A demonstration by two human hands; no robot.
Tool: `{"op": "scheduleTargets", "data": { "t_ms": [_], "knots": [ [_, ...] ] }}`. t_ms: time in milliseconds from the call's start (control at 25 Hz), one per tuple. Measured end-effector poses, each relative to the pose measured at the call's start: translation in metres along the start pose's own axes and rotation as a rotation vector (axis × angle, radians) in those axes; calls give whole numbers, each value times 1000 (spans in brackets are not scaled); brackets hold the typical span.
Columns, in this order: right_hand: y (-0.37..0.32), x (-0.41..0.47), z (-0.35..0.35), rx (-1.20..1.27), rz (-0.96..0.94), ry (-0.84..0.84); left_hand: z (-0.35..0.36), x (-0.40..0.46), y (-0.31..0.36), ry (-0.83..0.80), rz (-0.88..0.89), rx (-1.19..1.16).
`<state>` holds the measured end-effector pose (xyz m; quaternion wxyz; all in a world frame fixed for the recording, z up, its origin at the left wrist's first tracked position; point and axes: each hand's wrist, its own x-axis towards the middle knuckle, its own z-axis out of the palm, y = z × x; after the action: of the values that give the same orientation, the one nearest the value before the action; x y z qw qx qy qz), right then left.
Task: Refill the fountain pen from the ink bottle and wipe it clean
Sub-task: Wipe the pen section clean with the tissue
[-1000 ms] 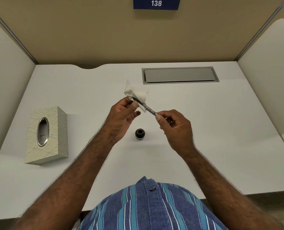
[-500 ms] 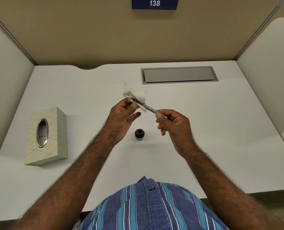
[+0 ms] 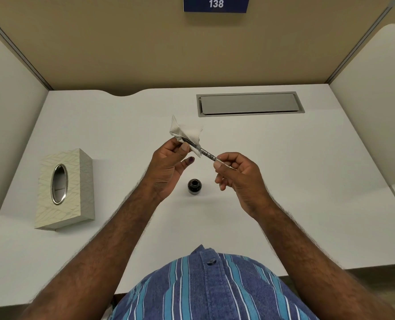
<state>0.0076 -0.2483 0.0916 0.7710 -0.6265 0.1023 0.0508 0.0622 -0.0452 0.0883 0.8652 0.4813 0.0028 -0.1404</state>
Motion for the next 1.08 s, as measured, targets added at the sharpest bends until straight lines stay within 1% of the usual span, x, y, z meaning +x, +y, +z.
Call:
{"op": "scheduleTargets", "data": {
  "t_ms": [80,200,320,480,760,960,1080],
  "knots": [
    [1,0,-1,-21,2,4,-1,0,-1,1,-2,-8],
    [2,0,-1,-70,65,11,-2,0,-2,3,-1,-15],
    [2,-1,0,-30,118,-14,-1,0,-3,8,-4,-22],
    [3,-2,-3,24,79,-25,-3,-1,-3,21,-5,-28],
    [3,0,-4,-8,135,-21,-4,0,-1,21,10,-25],
    [6,0,-8,12,79,-21,-3,-1,-3,25,9,-23],
    [7,0,-8,-24,105,-19,-3,-1,-3,28,9,-17]
  ]
}}
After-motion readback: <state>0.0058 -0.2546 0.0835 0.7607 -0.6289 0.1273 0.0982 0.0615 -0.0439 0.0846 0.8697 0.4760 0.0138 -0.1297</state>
